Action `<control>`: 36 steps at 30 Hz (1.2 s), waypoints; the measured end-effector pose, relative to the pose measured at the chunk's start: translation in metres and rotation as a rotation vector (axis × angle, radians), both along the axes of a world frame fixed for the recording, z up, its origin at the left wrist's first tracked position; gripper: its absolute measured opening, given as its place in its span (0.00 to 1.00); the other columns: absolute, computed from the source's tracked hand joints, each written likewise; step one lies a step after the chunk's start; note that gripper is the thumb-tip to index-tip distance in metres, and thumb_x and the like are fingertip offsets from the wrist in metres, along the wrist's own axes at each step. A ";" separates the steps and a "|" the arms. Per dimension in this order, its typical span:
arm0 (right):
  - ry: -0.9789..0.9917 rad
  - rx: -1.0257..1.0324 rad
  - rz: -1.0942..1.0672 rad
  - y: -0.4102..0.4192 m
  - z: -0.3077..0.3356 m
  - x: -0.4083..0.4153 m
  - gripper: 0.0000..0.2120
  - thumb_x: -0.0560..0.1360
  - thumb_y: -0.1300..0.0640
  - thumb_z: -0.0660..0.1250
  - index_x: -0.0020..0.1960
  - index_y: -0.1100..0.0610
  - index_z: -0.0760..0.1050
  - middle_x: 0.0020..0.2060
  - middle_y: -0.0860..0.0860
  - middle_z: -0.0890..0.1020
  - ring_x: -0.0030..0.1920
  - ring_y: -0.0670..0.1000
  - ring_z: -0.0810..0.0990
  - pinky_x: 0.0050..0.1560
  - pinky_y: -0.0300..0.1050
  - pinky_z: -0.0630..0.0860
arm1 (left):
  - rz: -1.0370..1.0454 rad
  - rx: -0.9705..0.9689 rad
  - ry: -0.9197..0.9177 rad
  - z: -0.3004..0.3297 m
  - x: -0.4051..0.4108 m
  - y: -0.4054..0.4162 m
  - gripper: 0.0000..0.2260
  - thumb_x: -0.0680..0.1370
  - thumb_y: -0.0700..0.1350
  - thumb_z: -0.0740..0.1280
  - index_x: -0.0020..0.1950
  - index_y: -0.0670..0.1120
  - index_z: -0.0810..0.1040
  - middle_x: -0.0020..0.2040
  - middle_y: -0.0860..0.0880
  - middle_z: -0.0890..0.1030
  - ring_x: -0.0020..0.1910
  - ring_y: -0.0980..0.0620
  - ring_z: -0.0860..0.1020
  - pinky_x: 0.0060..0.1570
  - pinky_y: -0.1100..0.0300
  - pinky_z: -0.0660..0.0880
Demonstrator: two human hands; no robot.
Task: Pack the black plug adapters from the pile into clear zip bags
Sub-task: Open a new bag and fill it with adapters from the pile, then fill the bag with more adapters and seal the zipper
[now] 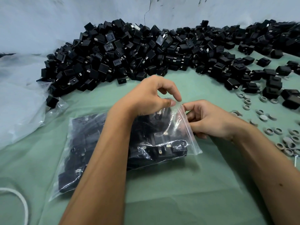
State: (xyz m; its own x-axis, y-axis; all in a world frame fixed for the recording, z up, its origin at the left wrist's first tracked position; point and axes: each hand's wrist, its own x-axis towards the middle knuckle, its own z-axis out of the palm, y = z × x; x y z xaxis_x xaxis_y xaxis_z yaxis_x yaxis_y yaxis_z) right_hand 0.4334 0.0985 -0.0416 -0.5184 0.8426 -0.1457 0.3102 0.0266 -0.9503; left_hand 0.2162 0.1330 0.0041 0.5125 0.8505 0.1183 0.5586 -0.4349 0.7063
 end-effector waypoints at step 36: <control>-0.137 0.303 -0.430 0.012 -0.009 -0.012 0.14 0.79 0.49 0.72 0.38 0.55 0.82 0.28 0.49 0.81 0.28 0.44 0.77 0.34 0.43 0.73 | 0.458 -0.371 0.513 0.003 -0.036 0.000 0.20 0.86 0.57 0.58 0.59 0.42 0.81 0.50 0.45 0.80 0.46 0.45 0.79 0.54 0.49 0.80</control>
State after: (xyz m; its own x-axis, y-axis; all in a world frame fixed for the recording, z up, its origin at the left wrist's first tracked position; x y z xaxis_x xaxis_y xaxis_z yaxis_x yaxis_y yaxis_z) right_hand 0.4212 0.1102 -0.0509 -0.1106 0.9894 0.0946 0.4736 0.1361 -0.8702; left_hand 0.1805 0.1325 0.0068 0.0143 0.9281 -0.3721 0.9213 0.1323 0.3656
